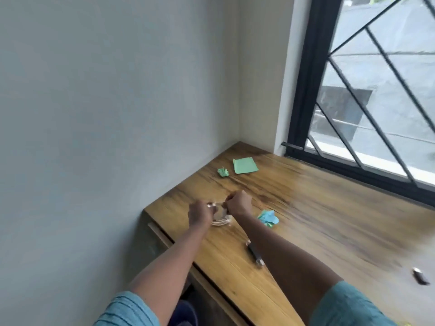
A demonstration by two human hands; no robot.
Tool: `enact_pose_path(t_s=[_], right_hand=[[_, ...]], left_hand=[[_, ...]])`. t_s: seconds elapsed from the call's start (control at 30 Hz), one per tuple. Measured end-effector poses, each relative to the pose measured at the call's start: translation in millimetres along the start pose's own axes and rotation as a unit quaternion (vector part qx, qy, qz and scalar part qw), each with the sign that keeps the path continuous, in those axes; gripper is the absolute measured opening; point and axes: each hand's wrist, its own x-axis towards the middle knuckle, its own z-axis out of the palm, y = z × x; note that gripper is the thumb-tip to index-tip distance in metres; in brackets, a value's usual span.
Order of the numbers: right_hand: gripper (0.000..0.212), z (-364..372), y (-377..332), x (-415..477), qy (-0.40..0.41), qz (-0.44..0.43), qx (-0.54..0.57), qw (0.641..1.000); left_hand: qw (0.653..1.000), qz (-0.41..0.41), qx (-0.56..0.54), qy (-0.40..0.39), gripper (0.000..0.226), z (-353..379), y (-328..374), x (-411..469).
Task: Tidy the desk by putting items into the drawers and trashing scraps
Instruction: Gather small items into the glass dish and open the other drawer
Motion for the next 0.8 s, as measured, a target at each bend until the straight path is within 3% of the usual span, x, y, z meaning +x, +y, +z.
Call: enact_pose_path(t_s=[0.17, 0.3, 0.57, 0.8], right_hand=[[0.023, 18.9, -8.0, 17.4, -0.014, -0.028, -0.148, 0.988], [0.022, 27.8, -9.7, 26.0, -0.035, -0.039, -0.224, 0.973], [0.029, 37.7, -12.8, 28.1, -0.047, -0.035, -0.268, 0.962], [0.021, 27.3, -6.4, -2.1, -0.023, -0.071, -0.27, 0.96]], left_hand=[[0.997, 0.016, 0.053, -0.057, 0.021, 10.7, -0.1, 23.3], [0.982, 0.049, 0.165, -0.079, 0.022, 12.0, 1.5, 35.6], [0.958, 0.111, 0.231, -0.125, 0.024, 11.2, 1.0, 40.6], [0.96, 0.161, 0.215, -0.079, 0.024, 8.1, -4.7, 27.6]])
